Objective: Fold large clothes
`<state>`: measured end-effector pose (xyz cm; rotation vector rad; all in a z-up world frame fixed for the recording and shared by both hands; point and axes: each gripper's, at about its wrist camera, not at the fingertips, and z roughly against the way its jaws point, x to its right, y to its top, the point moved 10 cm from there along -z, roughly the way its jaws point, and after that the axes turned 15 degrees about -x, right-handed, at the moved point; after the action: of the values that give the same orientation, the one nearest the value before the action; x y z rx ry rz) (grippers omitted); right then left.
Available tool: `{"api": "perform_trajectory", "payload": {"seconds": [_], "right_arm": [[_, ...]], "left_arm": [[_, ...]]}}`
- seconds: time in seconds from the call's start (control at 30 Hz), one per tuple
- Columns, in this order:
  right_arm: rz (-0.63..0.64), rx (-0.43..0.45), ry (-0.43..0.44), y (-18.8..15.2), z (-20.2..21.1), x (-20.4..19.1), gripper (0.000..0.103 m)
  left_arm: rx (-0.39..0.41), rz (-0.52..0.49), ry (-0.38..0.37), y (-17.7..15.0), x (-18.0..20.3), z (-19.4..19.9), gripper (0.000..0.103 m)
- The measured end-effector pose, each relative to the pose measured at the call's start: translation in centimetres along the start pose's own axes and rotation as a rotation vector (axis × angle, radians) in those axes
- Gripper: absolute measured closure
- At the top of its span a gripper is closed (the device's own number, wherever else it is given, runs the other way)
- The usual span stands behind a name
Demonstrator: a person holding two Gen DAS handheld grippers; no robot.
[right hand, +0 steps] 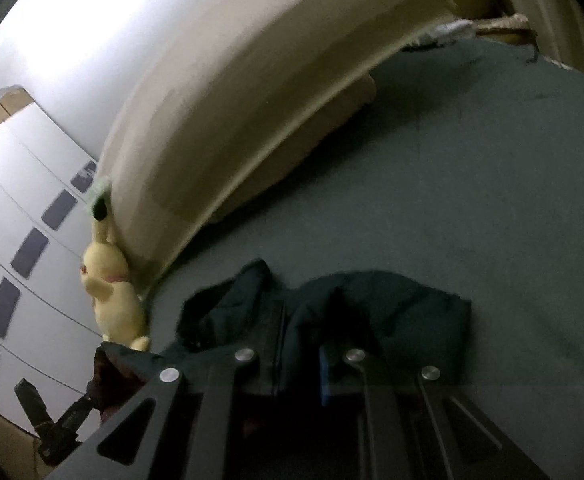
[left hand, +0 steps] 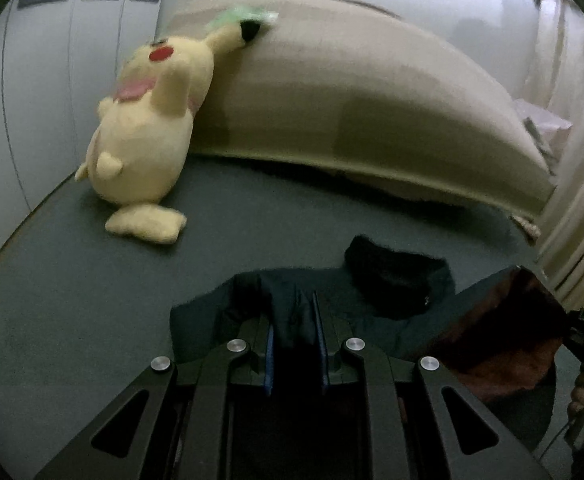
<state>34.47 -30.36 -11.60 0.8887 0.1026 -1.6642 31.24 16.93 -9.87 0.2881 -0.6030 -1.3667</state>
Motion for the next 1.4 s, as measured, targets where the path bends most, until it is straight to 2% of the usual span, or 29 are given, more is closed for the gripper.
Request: {"api": "perform_trajectory", "payload": {"seconds": [0.1, 0.17, 0.33, 0.37, 0.43, 0.47, 0.5, 0.57, 0.6, 0.63, 0.7, 0.77, 0.83, 0.97, 1.13, 1.2, 1.27, 1.33, 1.4], "right_arm": [[-0.016, 0.021, -0.006, 0.9, 0.0, 0.1, 0.089], [-0.046, 0.011, -0.035, 1.2, -1.2, 0.9, 0.089], [-0.123, -0.046, -0.049, 0.8, -4.0, 2.9, 0.080], [-0.125, -0.058, -0.048, 0.7, -4.2, 3.0, 0.071], [-0.122, -0.083, -0.038, 0.7, -4.3, 3.0, 0.036], [-0.125, -0.088, -0.022, 0.8, -4.1, 2.9, 0.012], [-0.134, -0.071, -0.035, 1.0, -3.4, 3.0, 0.007], [-0.128, -0.029, -0.020, 1.7, -1.9, 2.6, 0.007], [-0.124, -0.020, 0.001, 1.9, -1.1, 2.4, 0.007], [-0.123, -0.009, 0.004, 2.1, -0.3, 2.4, 0.007], [-0.094, 0.012, -0.005, 2.4, 1.3, 2.4, 0.007], [-0.028, 0.018, -0.046, 2.2, 2.1, 2.6, 0.007], [0.024, -0.011, -0.091, 1.5, 1.9, 3.0, 0.007], [0.066, -0.108, -0.119, 0.0, -0.6, 4.2, 0.007], [0.134, -0.160, -0.173, 0.1, -3.5, 4.8, 0.008], [0.139, -0.166, -0.184, 0.6, -4.2, 5.2, 0.008], [0.137, -0.175, -0.196, 0.8, -4.8, 5.7, 0.009], [0.145, -0.177, -0.205, 1.3, -5.6, 5.8, 0.017], [0.151, -0.201, -0.222, 1.3, -6.0, 5.5, 0.047]], "left_arm": [[0.003, 0.001, 0.011, 0.7, 0.0, -1.0, 0.086], [-0.042, 0.020, 0.022, 0.7, -0.3, -3.2, 0.084], [-0.108, 0.008, 0.061, 0.3, -0.7, -6.2, 0.080], [-0.109, 0.014, 0.049, 0.4, -0.7, -6.1, 0.079], [-0.131, 0.036, 0.007, 0.6, -0.7, -5.9, 0.071], [-0.143, 0.046, -0.011, 0.7, -0.7, -5.7, 0.067], [-0.156, 0.066, -0.036, 0.8, -0.7, -5.3, 0.062], [-0.120, 0.101, -0.053, 1.6, -1.0, -3.5, 0.048], [-0.069, 0.122, -0.051, 2.2, -1.5, -2.1, 0.034], [-0.022, 0.140, -0.056, 2.6, -1.9, -1.0, 0.025], [0.089, 0.182, -0.061, 3.5, -3.4, 2.2, 0.022], [0.124, 0.167, -0.033, 3.7, -4.4, 3.2, 0.021], [0.078, 0.110, 0.001, 3.1, -4.6, 2.0, 0.021], [-0.055, 0.006, 0.017, 0.8, -3.6, -2.2, 0.021], [-0.159, -0.110, -0.010, 0.3, -1.4, -6.1, 0.021], [-0.164, -0.118, 0.016, 0.6, -1.4, -7.0, 0.021], [-0.185, -0.107, 0.007, 0.9, -1.2, -8.0, 0.021], [-0.190, -0.104, -0.008, 1.2, -0.9, -8.6, 0.021], [-0.192, -0.113, 0.010, 1.4, -0.6, -9.2, 0.026]]}}
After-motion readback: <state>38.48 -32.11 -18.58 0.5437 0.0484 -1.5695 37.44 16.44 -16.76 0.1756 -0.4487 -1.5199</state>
